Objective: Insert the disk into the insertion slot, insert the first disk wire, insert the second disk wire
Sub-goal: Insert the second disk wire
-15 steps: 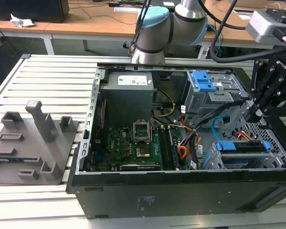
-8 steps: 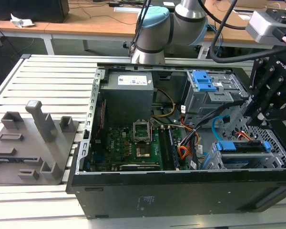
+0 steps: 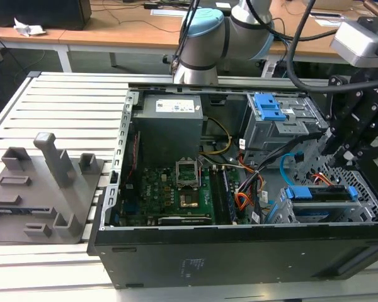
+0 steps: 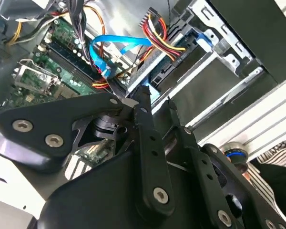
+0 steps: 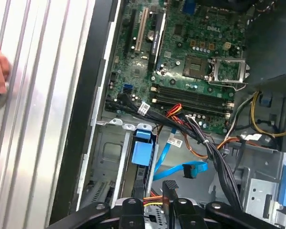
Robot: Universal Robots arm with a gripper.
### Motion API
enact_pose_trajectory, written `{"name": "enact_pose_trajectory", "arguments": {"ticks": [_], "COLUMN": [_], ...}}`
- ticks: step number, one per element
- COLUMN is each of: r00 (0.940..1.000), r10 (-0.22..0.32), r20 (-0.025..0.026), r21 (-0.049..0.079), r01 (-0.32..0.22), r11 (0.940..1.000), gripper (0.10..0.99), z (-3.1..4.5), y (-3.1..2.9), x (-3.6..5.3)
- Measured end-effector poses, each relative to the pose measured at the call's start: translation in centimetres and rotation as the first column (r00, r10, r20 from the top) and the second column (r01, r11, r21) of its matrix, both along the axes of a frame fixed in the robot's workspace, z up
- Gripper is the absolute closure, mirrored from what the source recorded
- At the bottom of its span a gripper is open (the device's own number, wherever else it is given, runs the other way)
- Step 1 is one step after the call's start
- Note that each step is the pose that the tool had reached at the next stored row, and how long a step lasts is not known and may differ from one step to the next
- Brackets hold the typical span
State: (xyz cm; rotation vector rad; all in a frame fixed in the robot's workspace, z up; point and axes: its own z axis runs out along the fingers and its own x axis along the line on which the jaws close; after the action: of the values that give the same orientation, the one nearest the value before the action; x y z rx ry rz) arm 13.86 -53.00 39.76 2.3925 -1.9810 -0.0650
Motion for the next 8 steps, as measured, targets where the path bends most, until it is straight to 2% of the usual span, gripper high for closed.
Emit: {"name": "enact_pose_trajectory", "arguments": {"ticks": [2,3,5,6,8], "r00": [1.0,1.0,1.0,1.0,1.0], "r10": [0.002,0.002,0.003,0.003,0.007], "r20": [0.0,0.0002,0.0005,0.0014,0.0017], "r21": [0.001,0.001,0.001,0.0,0.001], "r01": [-0.002,-0.002,-0.003,-0.003,-0.007], "r11": [1.0,1.0,1.0,1.0,1.0], "gripper": [0.784,0.784,0.784,0.784,0.784], "z": [-0.39,-0.55,-0.76,-1.05,-1.43], "y": [1.89,2.64,3.38,3.93,4.07], "x": [-0.75,-0.94,-1.24,-1.68,-2.07]}}
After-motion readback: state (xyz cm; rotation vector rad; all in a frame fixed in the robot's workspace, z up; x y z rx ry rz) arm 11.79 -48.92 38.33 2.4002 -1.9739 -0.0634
